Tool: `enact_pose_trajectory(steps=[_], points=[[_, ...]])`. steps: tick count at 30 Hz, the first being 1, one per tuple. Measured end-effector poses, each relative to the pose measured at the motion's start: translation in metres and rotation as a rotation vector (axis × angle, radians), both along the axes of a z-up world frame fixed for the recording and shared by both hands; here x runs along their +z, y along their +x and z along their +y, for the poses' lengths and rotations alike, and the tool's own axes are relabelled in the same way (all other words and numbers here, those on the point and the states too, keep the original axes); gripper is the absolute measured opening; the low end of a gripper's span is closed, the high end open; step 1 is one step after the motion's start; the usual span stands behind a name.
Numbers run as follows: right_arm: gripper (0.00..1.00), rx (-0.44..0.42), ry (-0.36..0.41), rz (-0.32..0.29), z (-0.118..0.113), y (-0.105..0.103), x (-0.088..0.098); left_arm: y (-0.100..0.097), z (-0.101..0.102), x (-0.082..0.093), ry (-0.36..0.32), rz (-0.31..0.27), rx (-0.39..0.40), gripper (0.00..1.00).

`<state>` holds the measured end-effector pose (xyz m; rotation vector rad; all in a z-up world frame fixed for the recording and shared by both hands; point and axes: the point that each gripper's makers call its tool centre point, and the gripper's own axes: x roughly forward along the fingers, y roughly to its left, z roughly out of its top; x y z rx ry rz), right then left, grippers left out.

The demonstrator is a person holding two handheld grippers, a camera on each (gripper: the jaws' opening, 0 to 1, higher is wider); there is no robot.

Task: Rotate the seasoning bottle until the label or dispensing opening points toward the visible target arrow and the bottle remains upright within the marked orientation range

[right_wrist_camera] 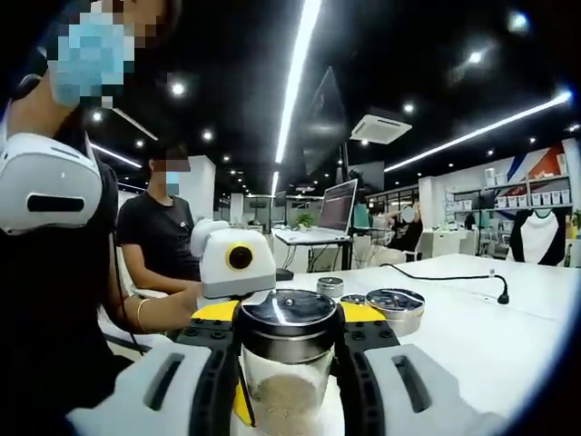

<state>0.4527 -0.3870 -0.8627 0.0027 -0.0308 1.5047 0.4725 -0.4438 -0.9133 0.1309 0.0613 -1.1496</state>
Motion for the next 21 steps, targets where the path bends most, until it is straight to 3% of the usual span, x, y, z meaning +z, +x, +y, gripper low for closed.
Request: enact_pose_trajectory(steps=[9,15,20,21], points=[[0.38,-0.014,-0.011,-0.026,-0.001,-0.003,-0.003,0.002,-0.002,-0.002,0.019,-0.008,0.061,0.46],[0.38,-0.058,-0.018,-0.045,-0.006,0.000,-0.004,0.007,-0.004,-0.002,0.001,0.009,0.157,0.45],[0.37,-0.145,-0.001,-0.011,-0.013,0.007,-0.005,0.010,-0.004,-0.003,0.008,0.009,0.232,0.45],[0.37,-0.188,-0.007,0.035,-0.016,0.010,-0.007,0.010,-0.004,-0.004,0.011,0.009,0.243,0.45]])
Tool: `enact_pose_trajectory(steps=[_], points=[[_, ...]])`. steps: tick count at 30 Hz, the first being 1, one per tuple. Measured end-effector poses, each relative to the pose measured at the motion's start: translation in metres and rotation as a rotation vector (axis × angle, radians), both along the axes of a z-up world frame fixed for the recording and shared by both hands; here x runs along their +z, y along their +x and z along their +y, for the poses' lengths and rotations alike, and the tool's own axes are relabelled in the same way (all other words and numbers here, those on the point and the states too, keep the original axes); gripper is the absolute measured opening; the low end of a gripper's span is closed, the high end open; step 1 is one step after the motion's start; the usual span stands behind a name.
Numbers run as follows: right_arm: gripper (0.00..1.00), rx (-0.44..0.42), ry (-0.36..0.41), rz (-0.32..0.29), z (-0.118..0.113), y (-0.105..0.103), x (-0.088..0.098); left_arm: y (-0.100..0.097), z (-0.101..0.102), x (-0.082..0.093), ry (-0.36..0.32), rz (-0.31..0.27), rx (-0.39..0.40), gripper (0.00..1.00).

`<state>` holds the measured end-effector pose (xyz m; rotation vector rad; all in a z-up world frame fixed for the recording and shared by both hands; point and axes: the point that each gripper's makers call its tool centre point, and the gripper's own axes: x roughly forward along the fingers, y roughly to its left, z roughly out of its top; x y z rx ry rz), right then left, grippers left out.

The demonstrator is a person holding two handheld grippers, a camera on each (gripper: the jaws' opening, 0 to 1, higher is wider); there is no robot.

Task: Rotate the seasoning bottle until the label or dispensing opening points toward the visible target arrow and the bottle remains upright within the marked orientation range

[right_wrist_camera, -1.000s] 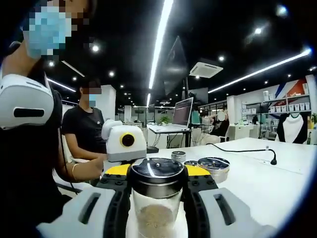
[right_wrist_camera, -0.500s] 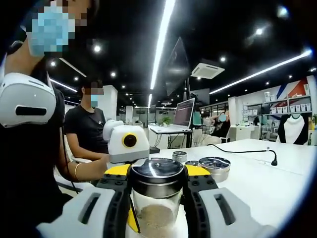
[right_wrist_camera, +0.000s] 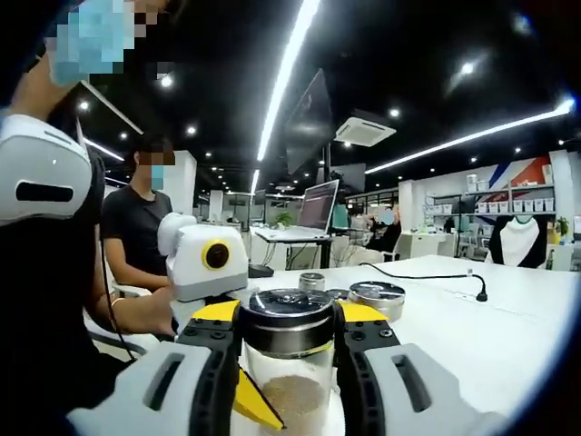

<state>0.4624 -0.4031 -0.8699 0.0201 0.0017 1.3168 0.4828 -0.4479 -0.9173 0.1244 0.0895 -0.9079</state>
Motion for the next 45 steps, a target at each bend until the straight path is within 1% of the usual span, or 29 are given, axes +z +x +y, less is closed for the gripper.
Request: enact_pose_trajectory(steps=[1,2,4,6,7,8,9,10,11,12,15,17,20,21,24,26,28,29,30,34,35,45], points=[[0.37,-0.010,-0.001,0.004,-0.001,0.001,0.000,0.001,0.000,-0.001,0.000,0.002,0.016,0.45],[0.37,-0.034,-0.003,-0.004,-0.002,0.002,0.000,0.002,0.000,-0.001,0.001,0.002,0.024,0.45],[0.37,-0.078,-0.007,0.009,-0.005,0.004,-0.001,0.004,-0.001,-0.002,0.003,0.003,0.043,0.45],[0.37,-0.131,-0.006,0.006,-0.007,0.006,-0.001,0.006,-0.001,-0.002,-0.005,-0.004,0.066,0.45],[0.37,-0.174,-0.001,0.006,-0.010,0.008,0.000,0.008,-0.001,0.000,-0.021,-0.006,0.092,0.45],[0.37,-0.176,-0.003,0.004,-0.010,0.007,0.000,0.009,-0.001,0.000,-0.021,-0.005,0.101,0.45],[0.37,-0.210,-0.006,0.000,-0.012,0.008,-0.001,0.010,-0.002,0.000,-0.019,-0.005,0.125,0.45],[0.37,-0.258,0.002,0.027,-0.015,0.011,-0.002,0.012,-0.002,-0.001,-0.015,-0.007,0.153,0.45],[0.37,-0.281,0.004,0.026,-0.016,0.012,-0.003,0.014,-0.003,-0.002,-0.009,-0.005,0.176,0.45],[0.36,-0.301,0.008,0.038,-0.018,0.014,-0.004,0.015,-0.003,-0.003,-0.007,-0.003,0.188,0.45],[0.36,-0.360,0.021,0.047,-0.023,0.018,-0.005,0.017,-0.006,-0.005,-0.019,0.014,0.208,0.45],[0.36,-0.383,0.014,0.038,-0.024,0.019,-0.006,0.017,-0.007,-0.005,-0.019,0.018,0.217,0.45],[0.37,-0.444,0.011,0.025,-0.025,0.023,-0.007,0.018,-0.009,-0.007,-0.020,0.017,0.235,0.45],[0.37,-0.450,0.011,0.022,-0.025,0.023,-0.007,0.019,-0.008,-0.006,-0.026,0.014,0.244,0.45],[0.37,-0.502,-0.002,-0.008,-0.025,0.027,-0.007,0.020,-0.009,-0.005,-0.041,0.008,0.269,0.45],[0.37,-0.549,-0.013,-0.054,-0.026,0.031,-0.006,0.020,-0.009,-0.003,-0.059,-0.002,0.294,0.44],[0.37,-0.530,0.001,-0.051,-0.025,0.030,-0.005,0.021,-0.005,-0.002,-0.068,-0.012,0.321,0.44],[0.37,-0.532,0.022,-0.029,-0.026,0.031,-0.005,0.021,-0.005,-0.002,-0.071,-0.008,0.324,0.44],[0.37,-0.531,0.025,-0.022,-0.026,0.032,-0.006,0.021,-0.004,-0.002,-0.070,-0.009,0.329,0.44],[0.37,-0.530,0.016,0.010,-0.026,0.033,-0.010,0.023,-0.003,-0.008,-0.010,-0.026,0.346,0.44],[0.37,-0.535,0.011,0.006,-0.025,0.032,-0.011,0.023,-0.003,-0.008,0.002,-0.032,0.351,0.44],[0.39,-0.568,0.012,0.017,-0.027,0.037,-0.011,0.021,-0.005,-0.008,0.011,-0.040,0.364,0.44]])
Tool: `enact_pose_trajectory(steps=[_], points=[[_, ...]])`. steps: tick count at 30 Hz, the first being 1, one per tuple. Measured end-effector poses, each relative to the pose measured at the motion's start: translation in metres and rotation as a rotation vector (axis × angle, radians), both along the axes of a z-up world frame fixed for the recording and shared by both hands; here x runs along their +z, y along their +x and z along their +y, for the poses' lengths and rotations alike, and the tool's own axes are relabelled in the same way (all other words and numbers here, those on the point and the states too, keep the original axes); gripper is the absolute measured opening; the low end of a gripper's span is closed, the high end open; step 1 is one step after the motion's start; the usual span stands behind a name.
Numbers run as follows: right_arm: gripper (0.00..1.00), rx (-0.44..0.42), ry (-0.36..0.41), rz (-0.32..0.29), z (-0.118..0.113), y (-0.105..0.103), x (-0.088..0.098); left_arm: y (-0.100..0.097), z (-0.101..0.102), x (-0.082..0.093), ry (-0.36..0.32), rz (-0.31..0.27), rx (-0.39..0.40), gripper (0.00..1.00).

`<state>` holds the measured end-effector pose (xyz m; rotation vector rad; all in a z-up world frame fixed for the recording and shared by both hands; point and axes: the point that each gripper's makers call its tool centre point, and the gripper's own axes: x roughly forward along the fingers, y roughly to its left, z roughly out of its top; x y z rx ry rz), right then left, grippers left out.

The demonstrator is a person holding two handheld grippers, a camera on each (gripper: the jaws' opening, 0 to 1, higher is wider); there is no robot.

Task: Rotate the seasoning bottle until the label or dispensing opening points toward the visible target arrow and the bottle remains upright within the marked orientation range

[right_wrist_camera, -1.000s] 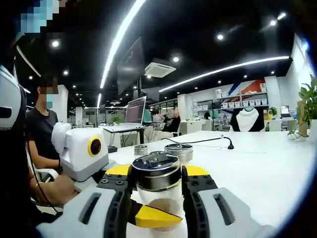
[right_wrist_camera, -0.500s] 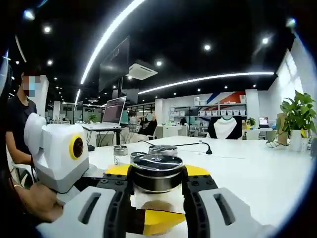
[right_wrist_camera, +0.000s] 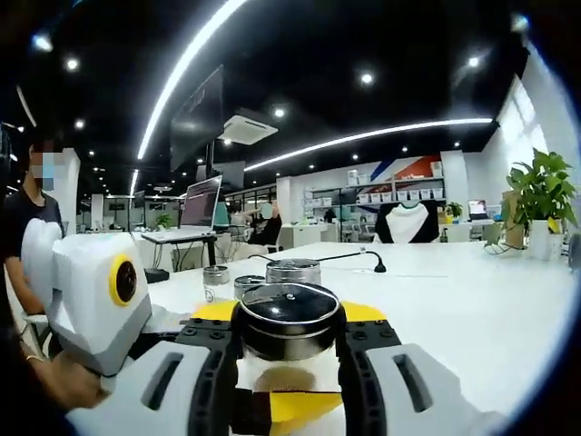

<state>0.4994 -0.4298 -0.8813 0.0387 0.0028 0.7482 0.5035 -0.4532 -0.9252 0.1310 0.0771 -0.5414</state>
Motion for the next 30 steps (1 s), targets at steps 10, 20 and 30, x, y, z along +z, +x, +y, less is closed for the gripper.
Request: enact_pose_trajectory(steps=[10,20,30], points=[[0.38,0.094,-0.006,-0.028,0.001,-0.003,0.001,-0.003,-0.001,0.002,-0.048,-0.001,-0.061,0.44],[0.38,0.280,0.053,-0.060,0.001,-0.017,0.011,-0.012,-0.008,0.012,-0.045,-0.057,-0.266,0.45],[0.38,0.439,0.079,-0.065,0.006,-0.032,0.021,-0.025,-0.025,0.020,-0.037,-0.035,-0.580,0.49]])
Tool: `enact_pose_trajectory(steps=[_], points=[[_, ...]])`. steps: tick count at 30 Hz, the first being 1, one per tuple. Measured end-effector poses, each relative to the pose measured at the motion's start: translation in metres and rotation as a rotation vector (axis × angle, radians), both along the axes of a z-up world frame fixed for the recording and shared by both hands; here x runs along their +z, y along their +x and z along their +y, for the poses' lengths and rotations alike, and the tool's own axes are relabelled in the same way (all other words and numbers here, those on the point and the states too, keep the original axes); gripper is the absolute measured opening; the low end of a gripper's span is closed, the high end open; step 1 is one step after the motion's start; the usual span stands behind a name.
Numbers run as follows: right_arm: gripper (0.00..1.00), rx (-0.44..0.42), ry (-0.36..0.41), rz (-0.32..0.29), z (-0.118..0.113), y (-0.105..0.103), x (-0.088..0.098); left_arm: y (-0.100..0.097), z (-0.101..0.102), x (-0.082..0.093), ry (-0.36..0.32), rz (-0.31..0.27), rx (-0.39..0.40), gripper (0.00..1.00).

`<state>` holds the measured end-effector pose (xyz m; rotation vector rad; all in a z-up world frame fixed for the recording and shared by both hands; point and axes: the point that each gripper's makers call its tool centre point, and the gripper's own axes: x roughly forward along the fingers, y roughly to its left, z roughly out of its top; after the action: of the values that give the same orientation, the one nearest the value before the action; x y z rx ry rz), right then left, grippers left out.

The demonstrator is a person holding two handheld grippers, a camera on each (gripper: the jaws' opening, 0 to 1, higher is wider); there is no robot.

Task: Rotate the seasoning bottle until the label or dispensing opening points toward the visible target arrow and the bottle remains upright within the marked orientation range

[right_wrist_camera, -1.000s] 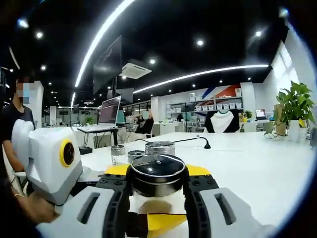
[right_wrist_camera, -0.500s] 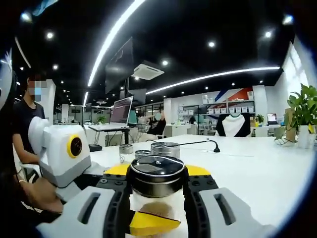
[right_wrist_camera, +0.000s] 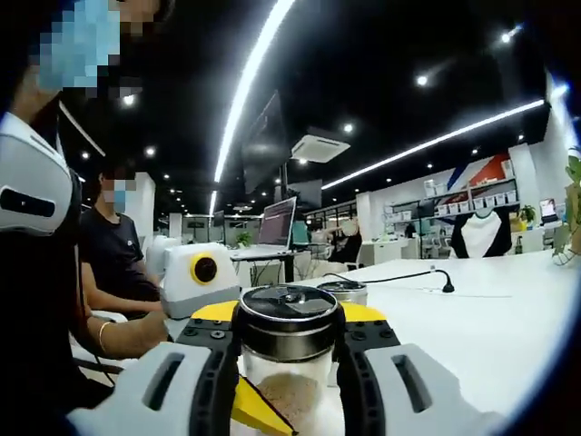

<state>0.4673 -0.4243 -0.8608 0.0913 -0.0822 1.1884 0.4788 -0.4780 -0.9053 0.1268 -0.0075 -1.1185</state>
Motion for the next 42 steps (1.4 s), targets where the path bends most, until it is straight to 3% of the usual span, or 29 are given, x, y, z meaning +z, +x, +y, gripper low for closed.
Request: enact_pose_trajectory(steps=[3,6,10,14,25,28,31,38,42], points=[[0.38,0.005,-0.007,0.000,0.000,0.000,-0.001,-0.001,-0.003,-0.005,0.061,0.002,-0.047,0.51],[0.38,0.008,0.003,0.009,-0.002,0.001,-0.002,-0.001,-0.005,-0.005,0.062,-0.002,-0.064,0.51],[0.38,0.006,0.026,0.015,-0.004,0.003,0.001,0.001,-0.007,-0.002,0.014,0.019,-0.042,0.49],[0.38,-0.026,-0.058,-0.029,-0.003,0.005,-0.005,0.006,-0.008,-0.006,0.025,0.024,0.019,0.49],[0.37,-0.193,-0.107,0.019,-0.010,0.011,-0.012,0.022,0.004,-0.013,0.037,0.045,0.313,0.48],[0.36,-0.246,-0.129,0.023,-0.012,0.010,-0.014,0.026,0.010,-0.013,0.082,-0.011,0.402,0.48],[0.35,-0.311,-0.112,0.027,-0.014,0.011,-0.013,0.026,0.011,-0.012,0.059,0.004,0.444,0.48],[0.36,-0.356,-0.160,0.026,-0.012,0.012,-0.018,0.028,0.014,-0.017,0.083,0.005,0.501,0.48],[0.36,-0.398,-0.148,0.025,-0.010,0.015,-0.019,0.028,0.017,-0.018,0.057,0.030,0.530,0.48]])
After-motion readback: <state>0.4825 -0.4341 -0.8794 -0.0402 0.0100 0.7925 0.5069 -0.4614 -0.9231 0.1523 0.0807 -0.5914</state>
